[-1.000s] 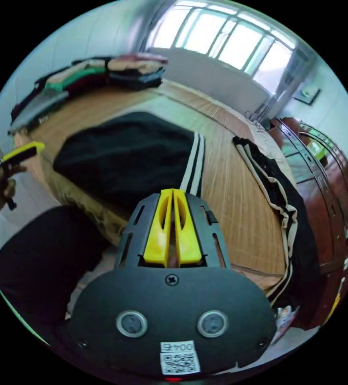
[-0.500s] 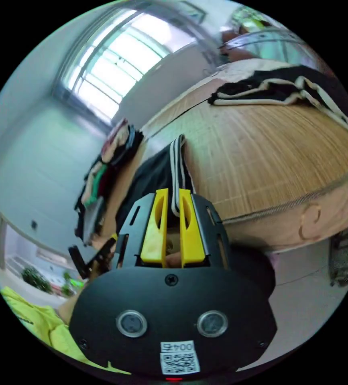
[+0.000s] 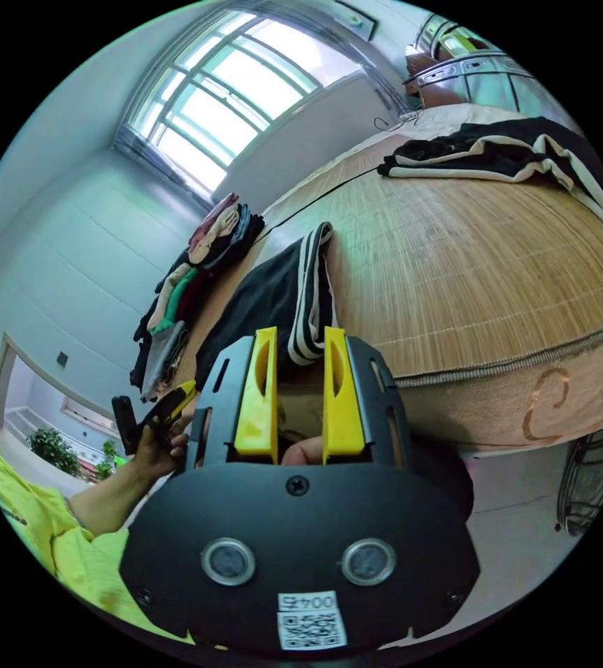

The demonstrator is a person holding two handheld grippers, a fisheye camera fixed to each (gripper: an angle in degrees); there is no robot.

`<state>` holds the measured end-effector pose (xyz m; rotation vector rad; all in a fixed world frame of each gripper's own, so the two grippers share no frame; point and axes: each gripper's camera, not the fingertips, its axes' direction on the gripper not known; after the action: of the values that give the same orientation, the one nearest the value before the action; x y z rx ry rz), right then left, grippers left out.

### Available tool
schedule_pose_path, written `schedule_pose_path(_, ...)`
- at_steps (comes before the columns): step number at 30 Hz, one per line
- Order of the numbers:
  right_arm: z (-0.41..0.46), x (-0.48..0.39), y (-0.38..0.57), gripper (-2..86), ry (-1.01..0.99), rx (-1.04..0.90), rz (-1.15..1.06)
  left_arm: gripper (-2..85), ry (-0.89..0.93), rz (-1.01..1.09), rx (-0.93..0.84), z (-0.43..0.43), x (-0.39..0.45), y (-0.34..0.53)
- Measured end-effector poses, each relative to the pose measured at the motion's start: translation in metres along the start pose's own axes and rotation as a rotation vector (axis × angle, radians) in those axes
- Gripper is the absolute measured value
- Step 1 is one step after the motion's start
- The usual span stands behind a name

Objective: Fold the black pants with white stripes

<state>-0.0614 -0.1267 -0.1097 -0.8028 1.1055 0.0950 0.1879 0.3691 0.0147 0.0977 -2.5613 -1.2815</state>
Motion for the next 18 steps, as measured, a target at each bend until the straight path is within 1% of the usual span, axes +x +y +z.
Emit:
schedule_pose_path(3,0.009,-0.004,0.003,10.8,0.039,-0.039,-0.050,3.8,-0.005,-0.011,-0.018,0.002,-0.009,-0.004)
schedule_pose_path(7,0.013,0.001,0.008,10.8,0.042,-0.058,-0.052,2.3,-0.007,-0.022,-0.020,0.005,-0.019,-0.005)
schedule_pose_path(10,0.017,0.000,0.012,8.4,0.072,-0.084,-0.069,1.8,-0.002,-0.024,-0.023,0.008,-0.024,-0.005)
schedule_pose_path(12,0.020,0.000,0.013,5.3,0.134,-0.091,-0.042,1.6,-0.009,-0.024,-0.031,0.012,-0.026,-0.005)
schedule_pose_path(14,0.020,0.003,0.016,3.1,0.145,-0.092,-0.020,1.4,-0.046,-0.017,-0.024,0.012,-0.026,-0.005)
schedule_pose_path(16,0.016,0.010,0.020,2.3,0.119,-0.083,0.030,1.3,-0.063,-0.030,0.023,0.006,-0.030,-0.005)
schedule_pose_path(18,0.012,0.015,0.027,2.2,0.085,-0.083,0.089,1.2,-0.070,0.000,-0.011,0.007,-0.032,-0.007)
